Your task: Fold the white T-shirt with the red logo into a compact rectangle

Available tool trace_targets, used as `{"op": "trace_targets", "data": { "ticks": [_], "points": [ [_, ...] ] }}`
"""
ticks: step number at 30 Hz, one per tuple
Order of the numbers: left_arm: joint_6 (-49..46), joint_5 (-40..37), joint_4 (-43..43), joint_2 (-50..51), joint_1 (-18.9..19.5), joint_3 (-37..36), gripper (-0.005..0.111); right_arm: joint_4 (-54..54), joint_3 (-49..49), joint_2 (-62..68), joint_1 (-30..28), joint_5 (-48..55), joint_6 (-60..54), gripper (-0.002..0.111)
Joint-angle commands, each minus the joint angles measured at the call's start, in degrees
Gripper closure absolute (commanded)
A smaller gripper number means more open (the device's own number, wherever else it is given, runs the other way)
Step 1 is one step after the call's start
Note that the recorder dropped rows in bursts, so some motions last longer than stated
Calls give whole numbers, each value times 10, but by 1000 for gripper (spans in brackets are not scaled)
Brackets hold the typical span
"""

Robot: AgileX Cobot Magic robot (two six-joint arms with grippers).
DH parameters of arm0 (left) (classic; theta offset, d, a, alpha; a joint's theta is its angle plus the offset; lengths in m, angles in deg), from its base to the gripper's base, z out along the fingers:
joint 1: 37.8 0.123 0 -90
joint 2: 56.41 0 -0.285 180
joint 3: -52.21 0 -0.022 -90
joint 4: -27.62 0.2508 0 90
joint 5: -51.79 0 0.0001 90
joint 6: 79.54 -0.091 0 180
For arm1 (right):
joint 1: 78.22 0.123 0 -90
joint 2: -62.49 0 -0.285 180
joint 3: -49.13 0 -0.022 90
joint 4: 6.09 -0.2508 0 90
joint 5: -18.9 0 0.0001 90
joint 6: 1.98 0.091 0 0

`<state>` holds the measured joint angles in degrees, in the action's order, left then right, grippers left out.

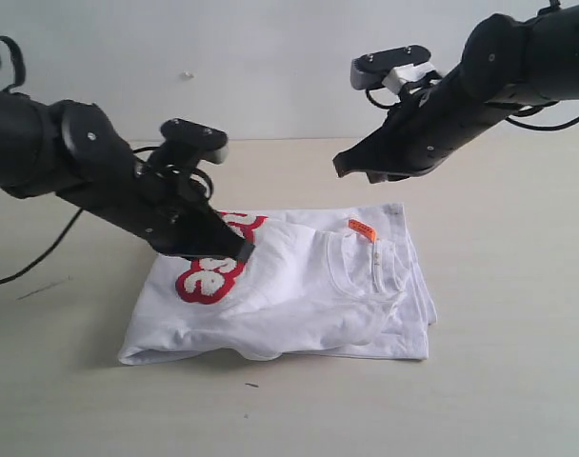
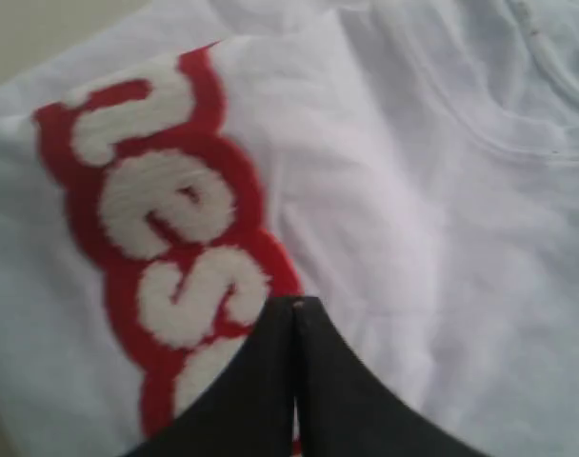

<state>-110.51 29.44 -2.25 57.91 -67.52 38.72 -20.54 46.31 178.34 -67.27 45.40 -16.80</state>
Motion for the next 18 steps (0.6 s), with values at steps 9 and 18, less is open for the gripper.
{"op": "trace_targets", "data": {
  "ticks": [9, 18],
  "points": [
    [19, 114, -24, -202, 75, -89, 107, -27, -78, -126, -21, -88, -5, 108],
    [19, 121, -23, -345, 75, -122, 107, -27, -117, -233, -21, -103, -1, 108]
  ]
}}
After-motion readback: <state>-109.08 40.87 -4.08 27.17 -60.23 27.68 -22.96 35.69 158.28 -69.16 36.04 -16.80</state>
